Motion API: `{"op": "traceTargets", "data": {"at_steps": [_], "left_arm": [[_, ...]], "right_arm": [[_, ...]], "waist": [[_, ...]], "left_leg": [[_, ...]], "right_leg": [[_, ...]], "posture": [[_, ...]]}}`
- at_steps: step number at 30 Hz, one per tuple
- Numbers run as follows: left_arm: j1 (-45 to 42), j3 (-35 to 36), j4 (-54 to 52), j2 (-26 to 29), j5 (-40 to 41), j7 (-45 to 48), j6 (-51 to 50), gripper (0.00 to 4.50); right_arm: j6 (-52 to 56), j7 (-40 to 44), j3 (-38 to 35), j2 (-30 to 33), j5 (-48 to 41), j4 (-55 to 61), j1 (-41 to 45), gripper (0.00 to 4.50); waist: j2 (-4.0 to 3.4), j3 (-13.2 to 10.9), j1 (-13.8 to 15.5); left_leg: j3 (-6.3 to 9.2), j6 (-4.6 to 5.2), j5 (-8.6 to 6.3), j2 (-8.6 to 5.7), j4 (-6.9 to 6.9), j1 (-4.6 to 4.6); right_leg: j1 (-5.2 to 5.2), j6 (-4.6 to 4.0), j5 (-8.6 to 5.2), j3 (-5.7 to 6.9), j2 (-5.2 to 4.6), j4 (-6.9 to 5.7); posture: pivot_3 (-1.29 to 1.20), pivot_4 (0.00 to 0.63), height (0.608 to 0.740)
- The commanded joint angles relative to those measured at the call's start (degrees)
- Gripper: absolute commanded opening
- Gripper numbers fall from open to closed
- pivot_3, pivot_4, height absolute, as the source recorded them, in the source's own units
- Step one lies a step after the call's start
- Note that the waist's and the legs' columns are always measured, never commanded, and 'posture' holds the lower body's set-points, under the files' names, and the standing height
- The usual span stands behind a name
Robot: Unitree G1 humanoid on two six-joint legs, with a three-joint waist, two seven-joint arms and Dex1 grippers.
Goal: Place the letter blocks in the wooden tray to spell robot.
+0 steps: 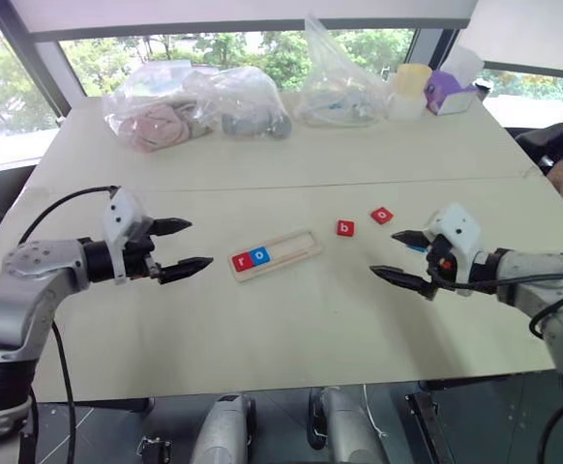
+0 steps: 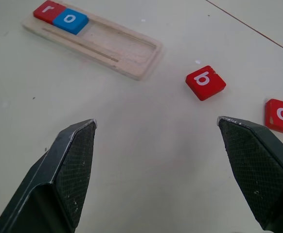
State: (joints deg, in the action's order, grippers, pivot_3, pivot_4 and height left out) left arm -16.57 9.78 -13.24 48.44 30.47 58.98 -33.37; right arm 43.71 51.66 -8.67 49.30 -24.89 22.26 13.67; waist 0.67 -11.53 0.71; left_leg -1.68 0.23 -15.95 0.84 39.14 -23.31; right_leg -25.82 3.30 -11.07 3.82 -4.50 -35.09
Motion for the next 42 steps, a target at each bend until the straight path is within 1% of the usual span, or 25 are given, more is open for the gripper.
{"op": "traceTargets", "data": {"at_steps": [1, 5, 10, 14, 18, 22, 24, 29, 34, 42], "left_arm": [[0.0, 0.0, -0.5, 1.7, 0.2, 1.9, 0.6, 4.5], [-0.1, -0.2, -1.5, 2.2, 0.7, 2.0, -0.7, 4.5], [-0.5, -0.9, -1.8, 1.5, 0.2, 1.4, -0.8, 4.5], [-0.2, -4.2, -1.5, -0.4, -3.5, -0.8, 2.6, 4.5], [0.6, -7.4, -1.2, -1.2, -5.9, 0.3, 5.9, 4.5], [-0.7, -11.5, 2.3, -3.7, -10.9, -1.0, 11.2, 4.5], [-1.1, -12.3, 4.0, -4.5, -12.8, -1.5, 13.6, 4.5], [-2.9, -14.8, 10.1, -8.6, -17.0, -3.4, 19.3, 4.5], [-4.3, -16.1, 15.0, -10.6, -19.3, -2.7, 24.0, 4.5], [-5.2, -16.9, 18.4, -11.8, -21.3, -2.1, 27.7, 4.5]], "right_arm": [[-1.8, 0.7, -1.4, 1.2, -0.5, -0.5, 1.0, 4.09], [-3.8, 0.6, -1.2, 2.0, 0.3, -1.3, 1.0, 4.09], [-3.6, -0.1, -0.7, 2.0, 0.1, -1.0, 1.3, 4.09], [-3.3, -0.3, -0.3, 2.1, 0.0, 0.0, 1.2, 4.09], [-1.7, -1.8, -0.1, 1.3, -0.8, 1.8, 1.5, 4.09], [-2.0, -3.2, 1.0, 0.8, -0.2, 2.9, 0.0, 4.09], [-1.4, -3.9, 1.1, 0.6, -0.6, 3.9, -0.3, 4.09], [-1.6, -5.4, 1.3, 0.0, -0.4, 5.4, -2.1, 4.09], [-1.2, -7.0, 1.1, -0.8, -0.5, 7.0, -3.4, 4.09], [-0.5, -8.8, 1.2, -1.0, -0.7, 9.8, -4.7, 4.09]], "waist": [[0.01, 0.0, -0.1], [0.02, 0.0, 0.0], [0.02, 0.0, 0.1], [0.02, 0.0, 0.1], [0.02, 0.0, 0.1], [0.02, 0.0, 0.1], [0.02, 0.0, 0.1], [0.03, 0.0, 0.2], [0.04, 0.0, 0.0], [0.04, 0.0, 0.1]], "left_leg": [[-0.02, 0.0, 0.0, 0.0, 0.0, -0.01], [-0.04, 0.0, 0.0, 0.0, 0.0, -0.01], [-0.04, 0.0, 0.0, 0.0, 0.01, -0.01], [-0.04, 0.0, 0.0, 0.0, 0.01, -0.01], [-0.05, 0.0, 0.0, -0.01, 0.01, -0.01], [-0.06, 0.0, 0.0, -0.01, 0.01, 0.0], [-0.06, 0.0, 0.0, -0.01, 0.01, 0.0], [-0.05, 0.0, 0.0, -0.01, 0.02, -0.02], [-0.06, 0.0, 0.0, -0.03, 0.04, 0.0], [-0.05, 0.0, 0.0, -0.01, 0.04, 0.02]], "right_leg": [[-0.02, 0.0, 0.0, -0.01, 0.0, 0.0], [-0.04, 0.0, 0.01, -0.01, 0.0, -0.01], [-0.03, 0.0, 0.01, -0.02, -0.01, -0.01], [-0.03, 0.0, 0.02, -0.04, -0.01, -0.01], [-0.03, -0.01, 0.03, -0.04, -0.01, -0.02], [-0.02, -0.01, 0.03, -0.05, -0.01, -0.03], [-0.02, -0.01, 0.03, -0.05, -0.01, -0.03], [-0.01, -0.04, 0.06, -0.04, -0.01, -0.03], [0.01, 0.0, 0.14, -0.05, -0.03, -0.04], [0.02, 0.1, 0.2, -0.05, -0.02, -0.06]], "posture": [[0.0, 0.15, 0.74], [0.0, 0.15, 0.74], [0.0, 0.15, 0.74], [0.0, 0.15, 0.74], [0.0, 0.15, 0.74], [0.0, 0.15, 0.74], [0.0, 0.15, 0.74], [0.0, 0.15, 0.74], [0.0, 0.15, 0.74], [0.0, 0.15, 0.74]]}}
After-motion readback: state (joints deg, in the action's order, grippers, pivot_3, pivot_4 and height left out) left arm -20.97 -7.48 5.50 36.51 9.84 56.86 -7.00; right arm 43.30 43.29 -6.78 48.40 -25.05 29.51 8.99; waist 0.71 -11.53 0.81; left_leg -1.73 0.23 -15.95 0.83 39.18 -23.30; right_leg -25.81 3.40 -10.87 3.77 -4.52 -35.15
